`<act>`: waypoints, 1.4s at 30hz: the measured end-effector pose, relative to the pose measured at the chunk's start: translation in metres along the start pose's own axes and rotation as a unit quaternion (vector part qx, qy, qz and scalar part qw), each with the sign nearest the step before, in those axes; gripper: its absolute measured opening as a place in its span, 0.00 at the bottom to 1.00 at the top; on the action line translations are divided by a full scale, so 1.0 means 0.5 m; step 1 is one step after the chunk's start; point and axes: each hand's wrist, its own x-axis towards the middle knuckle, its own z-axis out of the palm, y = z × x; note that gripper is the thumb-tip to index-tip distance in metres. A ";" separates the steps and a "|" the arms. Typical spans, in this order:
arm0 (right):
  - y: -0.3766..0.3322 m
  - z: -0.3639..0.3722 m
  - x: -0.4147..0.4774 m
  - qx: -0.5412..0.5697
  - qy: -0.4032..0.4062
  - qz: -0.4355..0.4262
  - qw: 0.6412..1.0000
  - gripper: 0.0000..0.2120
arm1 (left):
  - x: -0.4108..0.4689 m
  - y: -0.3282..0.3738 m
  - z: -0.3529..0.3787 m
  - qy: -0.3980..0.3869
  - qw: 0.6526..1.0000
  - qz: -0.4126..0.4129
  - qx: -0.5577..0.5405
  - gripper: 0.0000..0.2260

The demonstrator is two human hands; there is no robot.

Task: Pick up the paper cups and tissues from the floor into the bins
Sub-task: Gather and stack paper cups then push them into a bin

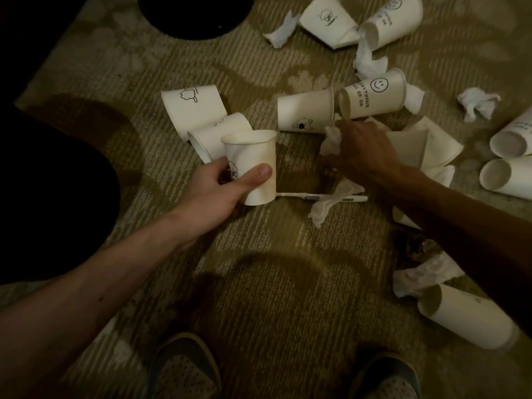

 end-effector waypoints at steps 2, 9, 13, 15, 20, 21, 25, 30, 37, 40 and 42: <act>-0.005 0.005 0.005 -0.006 -0.008 -0.005 1.000 0.18 | 0.000 -0.002 -0.002 0.002 1.000 -0.006 -0.003 0.27; 0.021 0.000 -0.011 0.099 -0.001 -0.024 0.995 0.12 | -0.008 -0.001 -0.013 0.009 1.000 -0.012 -0.006 0.24; 0.013 -0.010 -0.033 0.159 0.035 -0.048 0.985 0.14 | -0.007 -0.003 -0.016 0.011 1.000 -0.020 -0.003 0.23; -0.001 -0.014 -0.047 0.179 0.029 -0.072 0.981 0.14 | -0.005 -0.005 -0.015 0.015 1.000 -0.026 -0.005 0.23; -0.034 0.001 -0.095 0.168 -0.021 -0.155 0.973 0.12 | 0.000 -0.003 -0.019 0.016 1.000 -0.022 -0.015 0.26; -0.039 0.009 -0.104 0.171 -0.028 -0.169 0.970 0.11 | 0.000 -0.004 -0.021 0.017 0.999 -0.022 -0.016 0.26; -0.045 0.039 -0.120 0.156 -0.064 -0.180 0.969 0.12 | 0.002 -0.009 -0.037 0.028 0.999 -0.031 -0.020 0.28; -0.044 0.059 -0.106 0.061 -0.050 -0.187 0.979 0.14 | 0.002 -0.019 -0.048 0.039 0.999 -0.032 -0.001 0.28; -0.051 0.069 -0.087 -0.012 -0.064 -0.142 0.988 0.13 | -0.005 -0.027 -0.049 0.030 0.999 -0.025 -0.004 0.28; -0.054 0.074 -0.093 -0.034 -0.051 -0.137 0.989 0.12 | -0.008 -0.029 -0.051 0.031 0.999 -0.026 -0.007 0.28; -0.052 0.075 -0.097 -0.029 -0.043 -0.136 0.989 0.12 | -0.011 -0.029 -0.053 0.032 0.999 -0.026 -0.007 0.27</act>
